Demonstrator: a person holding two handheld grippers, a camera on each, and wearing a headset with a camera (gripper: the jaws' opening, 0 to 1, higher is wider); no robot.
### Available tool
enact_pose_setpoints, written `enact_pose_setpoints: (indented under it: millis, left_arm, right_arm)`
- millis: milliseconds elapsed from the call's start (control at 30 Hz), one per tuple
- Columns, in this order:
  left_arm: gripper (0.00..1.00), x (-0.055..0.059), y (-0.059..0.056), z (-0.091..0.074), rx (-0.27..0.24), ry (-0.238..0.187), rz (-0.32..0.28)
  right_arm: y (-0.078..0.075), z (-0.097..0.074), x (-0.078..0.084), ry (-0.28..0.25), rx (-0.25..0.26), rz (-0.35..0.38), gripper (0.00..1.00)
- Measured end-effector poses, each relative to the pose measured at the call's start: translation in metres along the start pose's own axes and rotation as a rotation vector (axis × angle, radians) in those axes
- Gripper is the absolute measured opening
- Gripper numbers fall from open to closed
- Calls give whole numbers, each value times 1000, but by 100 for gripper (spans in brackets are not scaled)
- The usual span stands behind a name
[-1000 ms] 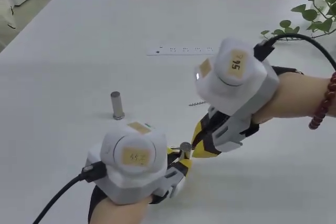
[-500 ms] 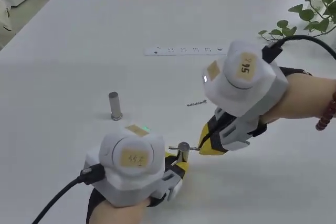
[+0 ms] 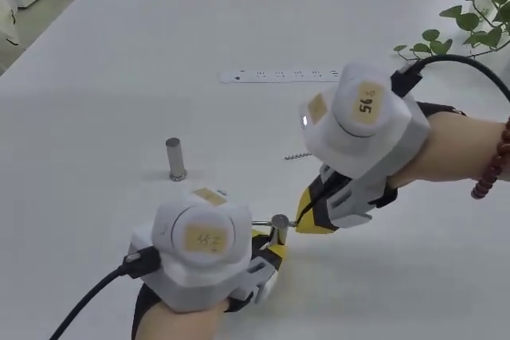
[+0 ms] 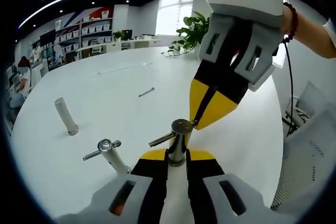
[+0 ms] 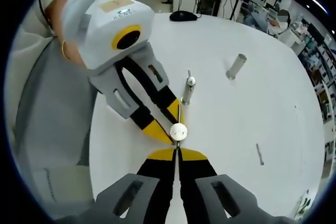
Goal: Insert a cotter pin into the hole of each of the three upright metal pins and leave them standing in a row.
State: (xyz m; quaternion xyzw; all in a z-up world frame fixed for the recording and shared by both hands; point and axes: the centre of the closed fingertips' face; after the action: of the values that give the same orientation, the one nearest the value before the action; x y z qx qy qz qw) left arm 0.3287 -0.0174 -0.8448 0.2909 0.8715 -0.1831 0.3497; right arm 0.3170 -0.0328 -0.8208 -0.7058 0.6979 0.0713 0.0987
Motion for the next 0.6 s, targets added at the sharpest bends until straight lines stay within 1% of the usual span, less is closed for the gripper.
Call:
enact_pose_setpoints:
  millis: [67,200,267,367,433,600]
  left_arm:
    - [11,0,0,0,-4,5,24]
    - [12,0,0,0,-7,6,22]
    - [12,-2,0,0,-5,4,15]
    - [15,-4,0,-1,-7,-2,7]
    - [17,-4,0,-2,-3,3,1]
    - [21,3,1,-6,19,33,-27]
  right_arm:
    - [1,0,0,-4,-8,21,6]
    - [-1,-2,-3,-35,8,39,15]
    - [-3,-4,-7,-65,12,56,17]
    - [-2,-5,-12,-101,4,75,18]
    - [-2,-5,-14,-114,9,75,19]
    - [-1,-1,-19,-137,17,74,19]
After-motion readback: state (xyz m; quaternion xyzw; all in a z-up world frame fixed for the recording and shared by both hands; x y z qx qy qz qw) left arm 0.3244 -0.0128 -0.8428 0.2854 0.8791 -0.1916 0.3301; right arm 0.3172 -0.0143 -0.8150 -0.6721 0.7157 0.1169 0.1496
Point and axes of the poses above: the centre of the closed fingertips' face, and the gripper's own axes: z roughly forward along the fingers, y roughly to its left, x roughly out of its underside, and after that the axes turned 12 degrees about y, right-handed
